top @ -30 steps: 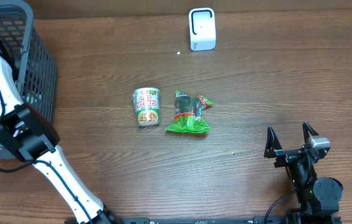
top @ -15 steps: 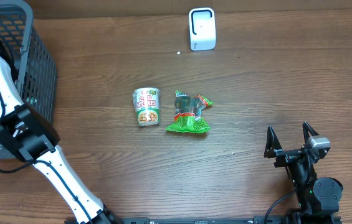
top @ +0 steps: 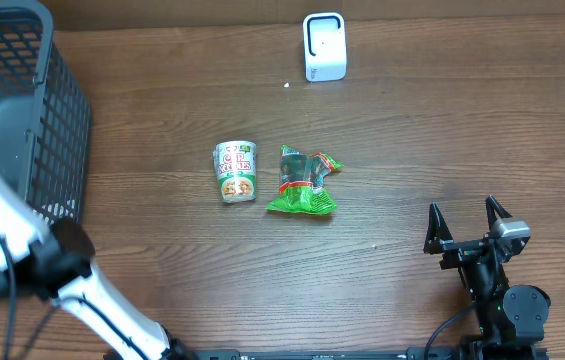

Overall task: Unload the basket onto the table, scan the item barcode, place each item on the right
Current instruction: 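Carry the mint-green packet out and place it right of the snack bag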

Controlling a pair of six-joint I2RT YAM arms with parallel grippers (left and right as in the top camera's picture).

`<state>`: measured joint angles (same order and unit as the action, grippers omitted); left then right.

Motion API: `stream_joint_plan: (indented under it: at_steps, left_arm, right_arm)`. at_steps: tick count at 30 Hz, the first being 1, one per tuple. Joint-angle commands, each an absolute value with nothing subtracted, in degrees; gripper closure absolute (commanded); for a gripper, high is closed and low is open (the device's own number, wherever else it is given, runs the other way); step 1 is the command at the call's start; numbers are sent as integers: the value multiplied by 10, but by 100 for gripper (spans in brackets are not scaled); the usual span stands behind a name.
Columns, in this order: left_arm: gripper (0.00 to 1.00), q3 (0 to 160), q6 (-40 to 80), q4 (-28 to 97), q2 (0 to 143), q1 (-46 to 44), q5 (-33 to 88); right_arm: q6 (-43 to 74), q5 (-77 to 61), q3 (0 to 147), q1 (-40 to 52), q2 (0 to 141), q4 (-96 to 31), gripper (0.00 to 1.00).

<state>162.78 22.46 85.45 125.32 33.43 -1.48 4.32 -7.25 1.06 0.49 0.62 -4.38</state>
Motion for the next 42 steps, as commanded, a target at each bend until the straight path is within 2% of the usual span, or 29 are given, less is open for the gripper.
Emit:
stream_joint_plan:
  at_steps: [1, 6, 11, 21, 27, 42]
  left_arm:
    - [96, 1646, 222, 898, 1139, 334, 25]
    - [96, 1645, 178, 968, 1090, 292, 43]
    - [96, 1621, 104, 968, 1085, 194, 152]
    - [95, 1430, 102, 941, 1121, -114, 37]
    - [96, 1360, 94, 856, 1208, -238, 28]
    - [96, 1359, -3, 743, 1433, -385, 102]
  right_arm:
    - [45, -71, 5, 7, 2, -42, 0]
    - [45, -71, 5, 7, 2, -42, 0]
    - [45, -71, 5, 7, 2, -42, 0]
    - [45, -71, 5, 7, 2, -42, 0]
    - [45, -71, 5, 7, 2, -42, 0]
    - [45, -71, 5, 7, 2, -42, 0]
